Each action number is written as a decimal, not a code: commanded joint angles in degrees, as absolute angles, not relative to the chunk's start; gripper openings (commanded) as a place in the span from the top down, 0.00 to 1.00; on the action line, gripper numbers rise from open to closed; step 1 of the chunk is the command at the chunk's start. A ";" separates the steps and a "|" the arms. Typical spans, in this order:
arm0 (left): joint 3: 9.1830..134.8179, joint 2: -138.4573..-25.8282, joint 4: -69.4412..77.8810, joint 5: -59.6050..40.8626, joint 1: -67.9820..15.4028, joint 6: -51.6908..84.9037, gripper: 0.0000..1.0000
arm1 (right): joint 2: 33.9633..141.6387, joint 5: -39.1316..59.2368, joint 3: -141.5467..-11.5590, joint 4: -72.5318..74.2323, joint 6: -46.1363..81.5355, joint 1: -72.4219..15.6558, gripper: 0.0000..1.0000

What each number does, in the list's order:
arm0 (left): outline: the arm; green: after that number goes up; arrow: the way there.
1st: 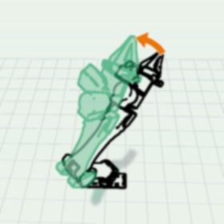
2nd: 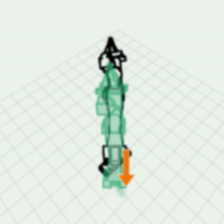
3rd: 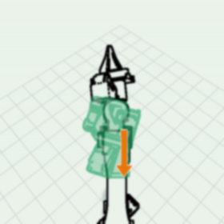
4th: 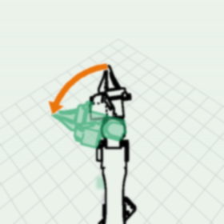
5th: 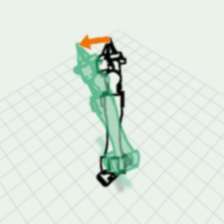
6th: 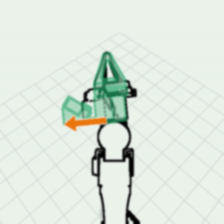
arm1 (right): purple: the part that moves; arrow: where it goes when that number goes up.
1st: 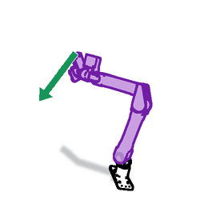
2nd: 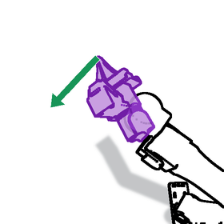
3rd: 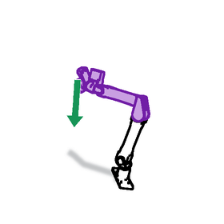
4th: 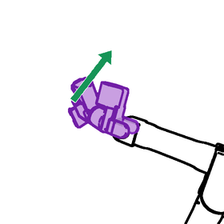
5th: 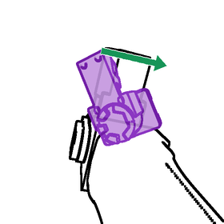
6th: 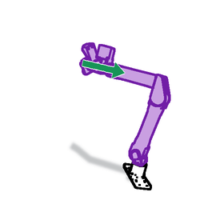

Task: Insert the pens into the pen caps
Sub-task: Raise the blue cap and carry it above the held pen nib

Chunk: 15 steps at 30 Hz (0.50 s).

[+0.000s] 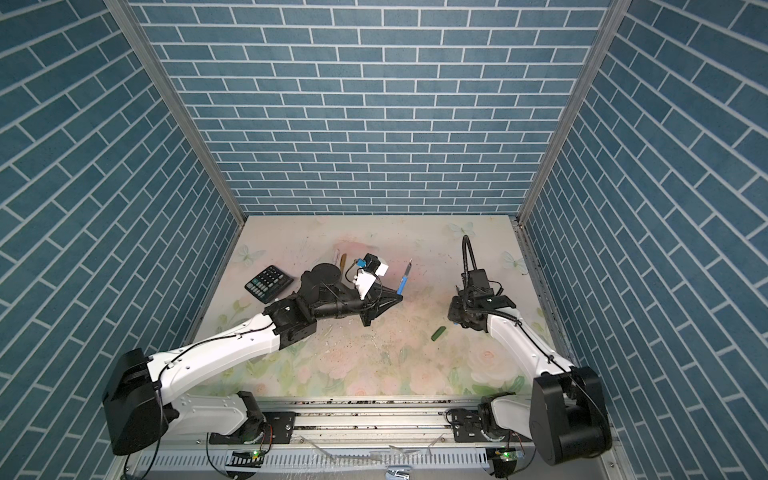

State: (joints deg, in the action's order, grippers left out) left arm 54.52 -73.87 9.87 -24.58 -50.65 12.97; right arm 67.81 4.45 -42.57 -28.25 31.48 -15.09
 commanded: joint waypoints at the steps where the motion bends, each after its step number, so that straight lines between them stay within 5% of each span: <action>1: 52.24 -70.43 13.75 -15.83 -50.98 11.78 1.00 | 61.01 6.88 -42.89 -24.60 32.03 -16.33 0.87; 8: 46.75 -64.56 16.30 3.65 -51.05 11.45 1.00 | 51.13 1.92 -45.24 -11.19 32.59 -25.44 0.88; 15: 46.68 -64.52 16.19 3.78 -51.06 10.72 1.00 | 51.49 0.79 -52.78 -1.18 30.40 -33.20 0.89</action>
State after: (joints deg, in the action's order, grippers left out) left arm 46.87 -64.40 15.18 1.72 -50.65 11.62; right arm 51.57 2.50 -49.36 -8.43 31.53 -31.55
